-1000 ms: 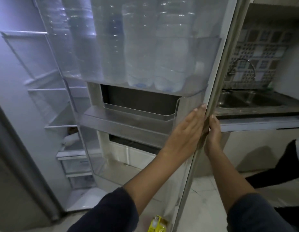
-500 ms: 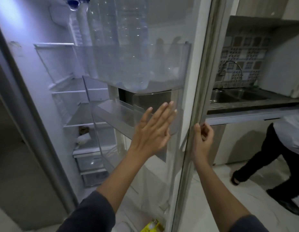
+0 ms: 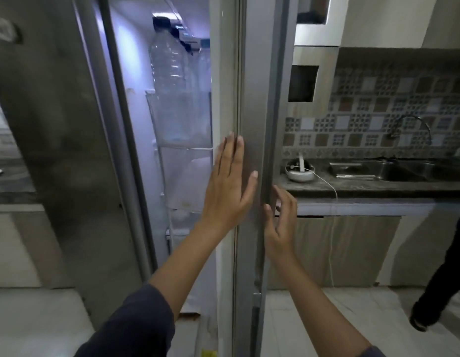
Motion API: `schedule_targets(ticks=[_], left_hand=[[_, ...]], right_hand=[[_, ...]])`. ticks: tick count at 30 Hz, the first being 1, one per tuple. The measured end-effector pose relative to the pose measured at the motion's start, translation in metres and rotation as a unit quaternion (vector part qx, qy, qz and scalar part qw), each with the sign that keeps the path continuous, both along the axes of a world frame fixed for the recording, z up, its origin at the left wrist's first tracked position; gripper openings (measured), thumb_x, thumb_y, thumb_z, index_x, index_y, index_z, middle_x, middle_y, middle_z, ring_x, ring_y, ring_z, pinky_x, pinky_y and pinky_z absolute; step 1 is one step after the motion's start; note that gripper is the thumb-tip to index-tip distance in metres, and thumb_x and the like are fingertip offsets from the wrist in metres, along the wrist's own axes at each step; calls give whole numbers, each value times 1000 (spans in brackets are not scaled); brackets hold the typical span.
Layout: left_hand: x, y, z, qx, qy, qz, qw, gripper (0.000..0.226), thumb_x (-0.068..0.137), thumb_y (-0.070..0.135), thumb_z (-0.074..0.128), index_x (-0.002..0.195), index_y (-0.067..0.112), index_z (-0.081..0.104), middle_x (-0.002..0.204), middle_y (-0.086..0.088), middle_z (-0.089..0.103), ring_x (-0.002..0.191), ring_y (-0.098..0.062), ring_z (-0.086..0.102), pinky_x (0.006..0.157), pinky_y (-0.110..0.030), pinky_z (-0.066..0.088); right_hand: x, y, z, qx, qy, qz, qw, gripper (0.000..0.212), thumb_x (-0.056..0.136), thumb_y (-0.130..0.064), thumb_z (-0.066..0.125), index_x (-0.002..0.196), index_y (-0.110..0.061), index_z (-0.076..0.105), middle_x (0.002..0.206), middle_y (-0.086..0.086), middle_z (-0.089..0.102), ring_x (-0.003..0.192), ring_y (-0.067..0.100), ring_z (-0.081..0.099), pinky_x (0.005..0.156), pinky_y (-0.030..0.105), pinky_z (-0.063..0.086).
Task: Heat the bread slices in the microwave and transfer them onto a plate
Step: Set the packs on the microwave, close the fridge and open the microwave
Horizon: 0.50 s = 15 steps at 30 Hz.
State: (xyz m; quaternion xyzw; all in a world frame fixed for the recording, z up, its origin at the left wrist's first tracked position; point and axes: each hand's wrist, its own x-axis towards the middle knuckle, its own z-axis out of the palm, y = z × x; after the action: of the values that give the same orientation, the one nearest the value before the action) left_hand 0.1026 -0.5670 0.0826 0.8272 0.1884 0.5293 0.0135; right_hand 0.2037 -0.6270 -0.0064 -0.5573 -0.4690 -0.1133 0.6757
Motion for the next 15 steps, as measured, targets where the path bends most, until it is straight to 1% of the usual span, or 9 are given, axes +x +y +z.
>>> schedule_targets(ticks=[1, 2, 4, 5, 7, 9, 10, 12, 15], left_hand=[[-7, 7, 6, -6, -11, 13, 1000, 68, 94, 38, 33, 147, 10, 0, 155, 0, -7, 145, -15, -5, 119, -24, -3], [-15, 14, 11, -6, -20, 35, 999, 70, 94, 39, 33, 147, 9, -2, 154, -1, -9, 145, -15, -8, 119, -26, -3], [-28, 31, 17, 11, -23, 92, 995, 72, 94, 38, 34, 146, 8, -4, 155, -4, -11, 143, -15, -14, 120, -33, -4], [-34, 39, 20, 20, -17, 115, 993, 72, 94, 37, 35, 146, 8, -7, 155, -5, -13, 143, -14, -17, 119, -35, -7], [-44, 56, 24, 29, -13, 142, 989, 74, 94, 36, 36, 146, 9, -10, 154, -4, -15, 142, -11, -21, 118, -33, -11], [-55, 75, 29, 42, -21, 170, 984, 73, 94, 34, 37, 146, 9, -7, 155, -5, -13, 141, -8, -23, 117, -31, -14], [-60, 85, 32, 51, -21, 189, 980, 71, 95, 34, 36, 147, 8, -5, 156, -7, -10, 141, -8, -23, 117, -31, -14], [-69, 104, 37, 71, -11, 228, 971, 68, 95, 36, 33, 147, 9, -2, 157, -12, -4, 142, -11, -20, 117, -32, -15], [-72, 130, 45, 113, 9, 258, 960, 66, 96, 35, 32, 147, 10, -1, 155, -9, -8, 142, -14, -18, 117, -33, -14]], right_hand=[[-6, 10, 6, -3, -25, 12, 1000, 48, 92, -35, 42, 137, -17, 39, 134, 2, 39, 126, 2, 36, 108, 22, 33], [-12, 20, 12, -8, -53, 18, 998, 50, 92, -33, 43, 139, -18, 36, 136, 2, 36, 127, 1, 33, 109, 17, 30], [-24, 41, 22, -24, -107, 25, 994, 56, 90, -26, 48, 142, -22, 28, 139, -2, 30, 130, 2, 29, 111, 12, 23], [-30, 51, 27, -31, -135, 27, 990, 60, 89, -23, 49, 143, -24, 24, 141, -3, 27, 133, 6, 28, 112, 14, 22], [-37, 72, 35, -30, -200, 22, 979, 64, 85, -20, 47, 144, -24, 20, 144, -3, 24, 137, 14, 26, 115, 24, 21], [-42, 95, 42, -16, -256, 22, 966, 66, 85, -16, 47, 145, -23, 19, 148, 0, 23, 140, 18, 24, 116, 34, 23], [-43, 106, 44, -9, -268, 26, 963, 66, 87, -16, 48, 145, -22, 19, 150, 1, 22, 141, 18, 23, 116, 35, 24], [-45, 128, 48, -1, -254, 40, 966, 63, 91, -25, 49, 146, -23, 19, 153, 0, 17, 143, 18, 20, 117, 35, 22], [-43, 163, 56, 5, -254, 81, 964, 60, 94, -34, 44, 147, -24, 18, 156, -4, 11, 145, 18, 15, 117, 35, 20]])
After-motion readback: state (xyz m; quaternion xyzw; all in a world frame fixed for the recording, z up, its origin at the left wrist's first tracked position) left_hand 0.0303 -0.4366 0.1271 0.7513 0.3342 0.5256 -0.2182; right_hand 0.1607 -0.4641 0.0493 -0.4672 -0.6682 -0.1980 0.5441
